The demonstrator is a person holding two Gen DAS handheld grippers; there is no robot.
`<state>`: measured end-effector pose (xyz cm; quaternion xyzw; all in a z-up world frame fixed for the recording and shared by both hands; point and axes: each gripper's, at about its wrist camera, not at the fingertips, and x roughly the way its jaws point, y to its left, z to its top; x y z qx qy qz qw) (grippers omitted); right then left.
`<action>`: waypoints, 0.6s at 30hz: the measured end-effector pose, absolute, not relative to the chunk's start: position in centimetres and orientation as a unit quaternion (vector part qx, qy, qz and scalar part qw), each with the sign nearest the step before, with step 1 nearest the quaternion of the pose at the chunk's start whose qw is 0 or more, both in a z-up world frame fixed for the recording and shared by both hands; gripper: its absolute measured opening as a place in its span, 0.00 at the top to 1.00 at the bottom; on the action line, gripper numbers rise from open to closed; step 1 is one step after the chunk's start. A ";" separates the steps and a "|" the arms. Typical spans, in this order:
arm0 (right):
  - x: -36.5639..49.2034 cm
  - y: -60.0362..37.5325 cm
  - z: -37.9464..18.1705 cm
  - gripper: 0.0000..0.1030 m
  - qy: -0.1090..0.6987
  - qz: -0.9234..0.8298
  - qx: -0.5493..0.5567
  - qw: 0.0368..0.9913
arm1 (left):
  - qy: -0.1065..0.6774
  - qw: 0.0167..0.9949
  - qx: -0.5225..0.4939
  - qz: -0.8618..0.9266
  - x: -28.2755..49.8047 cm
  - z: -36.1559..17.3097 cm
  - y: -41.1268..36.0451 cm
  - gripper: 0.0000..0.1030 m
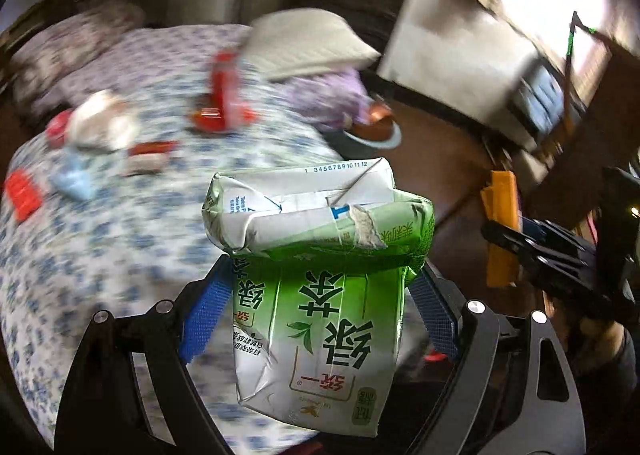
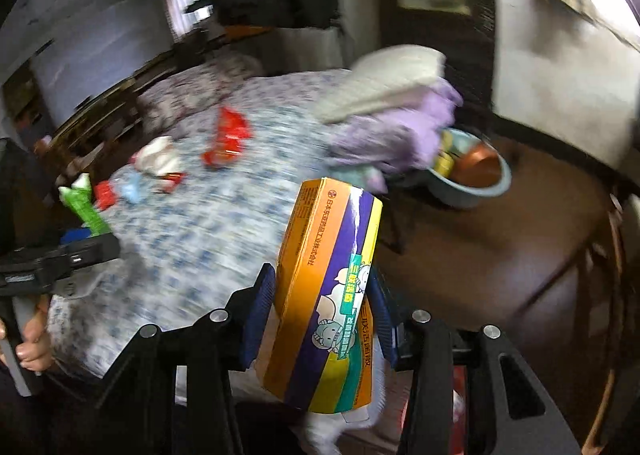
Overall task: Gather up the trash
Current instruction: 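Carry both items over the red basket and open both tools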
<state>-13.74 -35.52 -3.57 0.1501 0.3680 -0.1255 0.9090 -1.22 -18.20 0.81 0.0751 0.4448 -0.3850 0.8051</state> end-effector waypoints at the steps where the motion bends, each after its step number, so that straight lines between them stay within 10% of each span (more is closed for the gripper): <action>1: -14.6 -36.2 -4.1 0.55 0.368 -0.130 0.158 0.907 | 0.452 0.793 0.093 -0.397 -2.1 0.5 -20.0 0.19; 18: -26.7 -47.8 -20.5 0.55 0.404 -0.199 0.385 0.806 | 0.521 0.622 0.321 -0.488 -12.2 -9.5 -43.2 0.19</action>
